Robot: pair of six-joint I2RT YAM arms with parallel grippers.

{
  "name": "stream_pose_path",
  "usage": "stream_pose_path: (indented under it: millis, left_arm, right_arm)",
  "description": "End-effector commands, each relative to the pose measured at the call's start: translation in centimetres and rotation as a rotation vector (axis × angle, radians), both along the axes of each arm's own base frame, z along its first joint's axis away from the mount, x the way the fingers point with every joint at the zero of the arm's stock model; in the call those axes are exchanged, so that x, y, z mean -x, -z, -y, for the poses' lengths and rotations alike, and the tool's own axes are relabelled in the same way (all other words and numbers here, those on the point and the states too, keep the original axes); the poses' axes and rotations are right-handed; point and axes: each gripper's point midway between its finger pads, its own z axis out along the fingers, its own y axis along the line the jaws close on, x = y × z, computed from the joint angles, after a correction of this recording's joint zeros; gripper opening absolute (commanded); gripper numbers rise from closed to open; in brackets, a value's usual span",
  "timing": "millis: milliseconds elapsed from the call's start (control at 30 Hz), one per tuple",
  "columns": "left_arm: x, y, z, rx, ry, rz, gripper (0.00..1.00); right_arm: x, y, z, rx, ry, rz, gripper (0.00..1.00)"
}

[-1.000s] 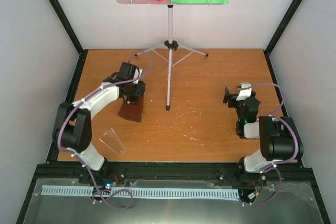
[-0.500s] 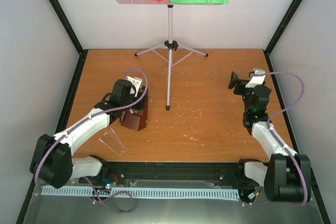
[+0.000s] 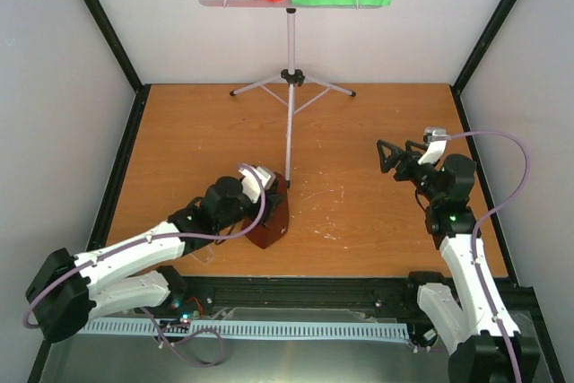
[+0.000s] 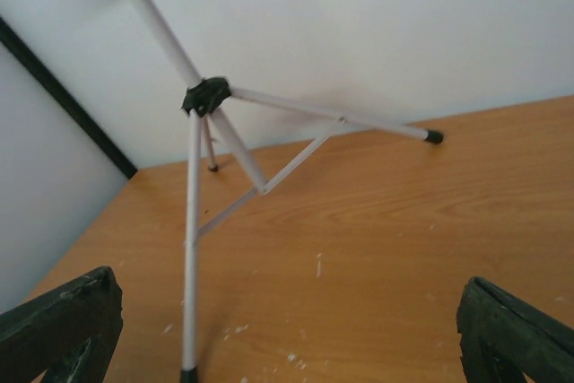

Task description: Pack up the instrument practice props

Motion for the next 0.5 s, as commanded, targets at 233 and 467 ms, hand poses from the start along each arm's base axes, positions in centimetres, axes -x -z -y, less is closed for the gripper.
stream_pose_path:
  millis: [233,467]
  left_arm:
    - [2.2,-5.1,6.4,0.172,0.106,0.148,0.40]
    - [2.0,-5.9,10.7,0.175,0.111,0.214,0.40]
  right_arm:
    - [2.6,0.1,-1.8,-0.028,-0.102,-0.049,1.00]
    - [3.2,0.4,-2.1,0.081,-0.089,-0.032,1.00]
